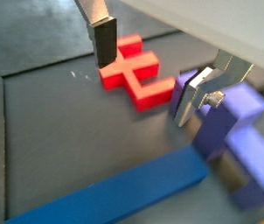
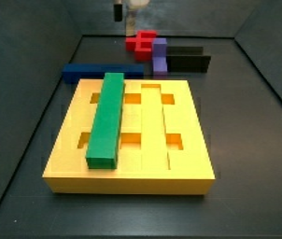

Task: Pick up the blue object. Move up. Move to above the board. Insert the blue object.
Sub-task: Pick up the blue object.

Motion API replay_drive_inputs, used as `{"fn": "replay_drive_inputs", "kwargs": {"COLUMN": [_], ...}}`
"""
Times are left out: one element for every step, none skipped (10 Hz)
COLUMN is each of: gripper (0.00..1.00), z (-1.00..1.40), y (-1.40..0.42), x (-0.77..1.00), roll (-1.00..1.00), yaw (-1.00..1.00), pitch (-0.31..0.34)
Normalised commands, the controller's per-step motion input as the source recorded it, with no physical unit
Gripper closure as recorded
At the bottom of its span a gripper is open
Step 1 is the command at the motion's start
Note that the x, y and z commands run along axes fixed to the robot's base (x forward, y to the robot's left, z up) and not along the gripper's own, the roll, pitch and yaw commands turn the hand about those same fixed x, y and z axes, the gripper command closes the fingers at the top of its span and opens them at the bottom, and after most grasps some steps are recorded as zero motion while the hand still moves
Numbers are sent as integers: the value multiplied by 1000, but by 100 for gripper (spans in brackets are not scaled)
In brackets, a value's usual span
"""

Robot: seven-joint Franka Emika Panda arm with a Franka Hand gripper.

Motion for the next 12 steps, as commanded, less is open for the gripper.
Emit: {"fn": "replay_drive_inputs", "kwargs": {"gripper": [0, 0, 0, 0, 0, 0, 0, 0, 0, 0, 0, 0], "z": [-440, -411, -403, -391, -343, -383, -386, -494, -546, -486, -414, -417], "y": [-234, -234, -160, -134, -169, -323, -326, -191, 0, 97, 74, 0], "x": [-374, -360, -363, -383, -383, -177, 0, 9, 49, 29, 0, -11], "roll": [-133, -124, -140, -137, -114, -69, -39, -43, -50, -41, -47, 0], "yaw": [-611, -617, -646, -649, -629, -523, -280, -66, 0, 0, 0, 0], "pitch": [-131, -119, -107, -107, -91, -1, 0, 20, 59, 66, 16, 0]}}
